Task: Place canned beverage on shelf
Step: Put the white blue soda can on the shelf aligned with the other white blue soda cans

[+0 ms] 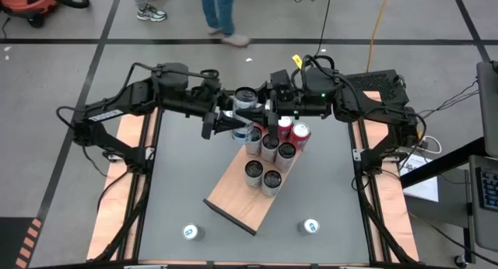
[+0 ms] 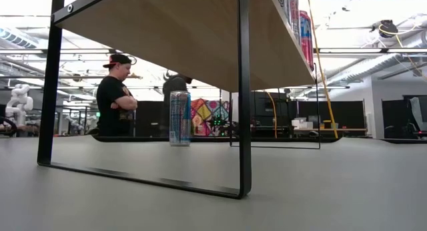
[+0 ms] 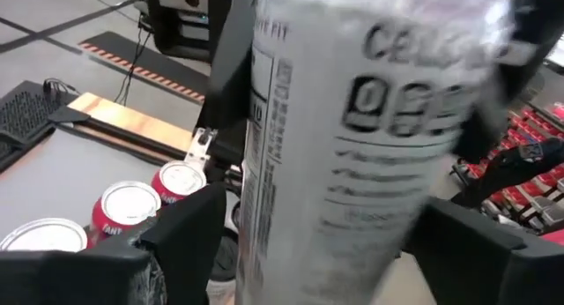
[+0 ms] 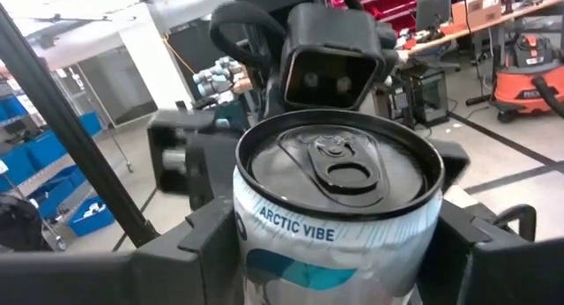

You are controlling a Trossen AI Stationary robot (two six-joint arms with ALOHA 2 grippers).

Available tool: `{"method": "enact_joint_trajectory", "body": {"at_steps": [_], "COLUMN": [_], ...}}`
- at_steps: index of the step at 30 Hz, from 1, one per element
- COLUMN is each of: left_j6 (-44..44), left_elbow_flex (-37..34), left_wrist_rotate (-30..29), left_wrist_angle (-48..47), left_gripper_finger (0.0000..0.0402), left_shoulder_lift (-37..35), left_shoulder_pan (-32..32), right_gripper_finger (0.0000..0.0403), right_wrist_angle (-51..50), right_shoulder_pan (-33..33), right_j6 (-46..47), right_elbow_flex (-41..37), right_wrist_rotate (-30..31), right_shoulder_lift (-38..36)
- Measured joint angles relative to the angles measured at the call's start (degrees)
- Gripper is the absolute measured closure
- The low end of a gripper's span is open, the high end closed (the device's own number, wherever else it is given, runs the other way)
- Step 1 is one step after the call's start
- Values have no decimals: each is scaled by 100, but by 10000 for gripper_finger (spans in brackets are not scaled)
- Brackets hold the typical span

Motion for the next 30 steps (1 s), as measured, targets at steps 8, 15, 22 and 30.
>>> {"method": "enact_joint_trajectory", "body": {"at_steps": [8,15,22,30], "left_j6": [15,67,0,-69], "left_elbow_flex": [-7,-7,-7,-11], "left_wrist_rotate": [373,420,427,742], "left_wrist_angle": [243,236,282,765], "left_gripper_finger": [86,140,149,150], "left_shoulder_lift": [108,108,108,101], "left_shoulder_pan": [2,2,0,-2], "right_gripper_finger": [181,181,166,101], "right_wrist_angle": [69,80,159,428], "right_shoulder_pan": [0,-22,-26,-28], "right_j6": [60,71,243,303], "right_elbow_flex": [2,4,4,4], "right_wrist_rotate": [9,-16,-15,-136], "right_shoulder_lift": [22,22,22,-62]}}
